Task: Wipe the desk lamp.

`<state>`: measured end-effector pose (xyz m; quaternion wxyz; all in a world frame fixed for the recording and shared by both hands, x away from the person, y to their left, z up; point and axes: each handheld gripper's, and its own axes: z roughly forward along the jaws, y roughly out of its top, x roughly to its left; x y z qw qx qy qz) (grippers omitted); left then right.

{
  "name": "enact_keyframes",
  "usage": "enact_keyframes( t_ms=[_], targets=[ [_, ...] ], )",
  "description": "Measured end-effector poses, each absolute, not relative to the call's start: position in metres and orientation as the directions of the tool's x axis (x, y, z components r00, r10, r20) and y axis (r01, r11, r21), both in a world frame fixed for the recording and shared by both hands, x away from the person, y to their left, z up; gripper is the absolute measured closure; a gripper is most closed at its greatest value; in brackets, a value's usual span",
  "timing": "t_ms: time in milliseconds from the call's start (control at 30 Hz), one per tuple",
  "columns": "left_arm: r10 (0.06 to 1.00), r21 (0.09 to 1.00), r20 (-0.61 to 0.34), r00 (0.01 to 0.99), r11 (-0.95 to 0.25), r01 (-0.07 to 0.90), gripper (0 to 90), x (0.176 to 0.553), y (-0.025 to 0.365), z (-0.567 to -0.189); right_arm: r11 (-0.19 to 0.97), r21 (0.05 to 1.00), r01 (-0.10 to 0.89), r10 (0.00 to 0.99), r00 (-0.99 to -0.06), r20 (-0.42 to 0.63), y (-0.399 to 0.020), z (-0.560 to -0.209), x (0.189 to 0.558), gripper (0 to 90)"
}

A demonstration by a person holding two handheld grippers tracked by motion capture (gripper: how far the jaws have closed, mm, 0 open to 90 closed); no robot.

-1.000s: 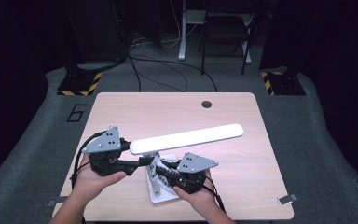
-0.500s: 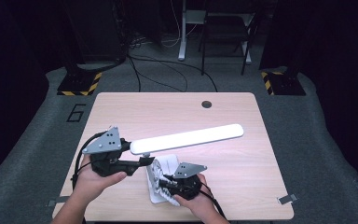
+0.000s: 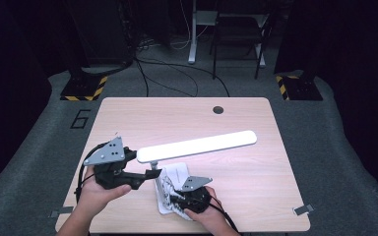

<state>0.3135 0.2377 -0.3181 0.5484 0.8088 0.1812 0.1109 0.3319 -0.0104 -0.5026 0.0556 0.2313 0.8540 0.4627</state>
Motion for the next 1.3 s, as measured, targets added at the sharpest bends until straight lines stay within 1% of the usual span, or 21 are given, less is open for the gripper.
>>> enact_keyframes(
  t_ms=[67,167,233,300,333,533,600,667,733,833,900,1000,1033,1100,1133,1300],
  targets=[
    [0.419,0.931,-0.024,0.908,-0.322,0.173,41.7,0.313,0.243,-0.325,0.450,0.824,0.343,0.448,-0.885,0.124,-0.013,-0.501,0.333,76.7],
    [0.419,0.932,-0.033,0.907,-0.315,0.180,41.0,0.312,0.251,-0.339,0.398,0.839,0.372,0.460,-0.872,0.169,-0.017,-0.496,0.331,76.7],
    [0.403,0.929,-0.036,0.915,-0.324,0.179,41.2,0.310,0.255,-0.349,0.372,0.859,0.353,0.450,-0.877,0.166,-0.019,-0.490,0.331,76.7],
    [0.396,0.926,-0.035,0.918,-0.333,0.179,41.2,0.308,0.258,-0.353,0.352,0.862,0.365,0.451,-0.873,0.185,-0.019,-0.486,0.330,76.7],
    [0.395,0.924,-0.034,0.918,-0.338,0.180,41.3,0.306,0.261,-0.360,0.331,0.883,0.334,0.449,-0.879,0.164,-0.020,-0.477,0.329,76.7],
    [0.403,0.902,-0.072,0.912,-0.364,0.232,44.1,0.303,0.280,-0.397,0.278,0.916,0.290,0.435,-0.888,0.149,-0.022,-0.448,0.324,76.5],
    [0.410,0.900,-0.087,0.908,-0.358,0.248,44.3,0.305,0.283,-0.404,0.258,0.932,0.256,0.430,-0.894,0.126,-0.023,-0.438,0.323,76.3],
    [0.410,0.901,-0.097,0.907,-0.350,0.254,44.3,0.306,0.281,-0.410,0.238,0.938,0.254,0.429,-0.893,0.133,-0.024,-0.427,0.320,76.1],
    [0.406,0.899,-0.104,0.908,-0.351,0.260,44.3,0.307,0.277,-0.415,0.210,0.950,0.229,0.422,-0.898,0.124,-0.024,-0.416,0.317,76.0],
    [0.379,0.893,-0.091,0.921,-0.378,0.244,44.8,0.310,0.267,-0.421,0.205,0.960,0.189,0.415,-0.905,0.090,-0.025,-0.401,0.315,75.6],
    [0.374,0.890,-0.084,0.923,-0.389,0.239,45.2,0.311,0.263,-0.422,0.206,0.962,0.181,0.418,-0.905,0.081,-0.025,-0.395,0.314,75.2],
    [0.356,0.886,-0.081,0.931,-0.402,0.231,45.4,0.318,0.250,-0.428,0.209,0.963,0.172,0.420,-0.905,0.071,-0.023,-0.391,0.315,75.1],
    [0.364,0.883,-0.071,0.929,-0.410,0.228,43.9,0.320,0.248,-0.429,0.209,0.962,0.176,0.423,-0.903,0.074,-0.023,-0.391,0.315,75.1],
    [0.360,0.885,-0.079,0.930,-0.404,0.232,44.7,0.322,0.247,-0.430,0.209,0.962,0.177,0.426,-0.902,0.074,-0.023,-0.390,0.314,75.1],
    [0.354,0.894,-0.089,0.931,-0.384,0.232,44.8,0.325,0.246,-0.432,0.197,0.967,0.161,0.420,-0.905,0.065,-0.023,-0.388,0.315,75.1],
    [0.345,0.904,-0.071,0.936,-0.375,0.206,45.2,0.331,0.239,-0.433,0.178,0.974,0.142,0.419,-0.906,0.055,-0.024,-0.382,0.313,75.1]
  ],
)
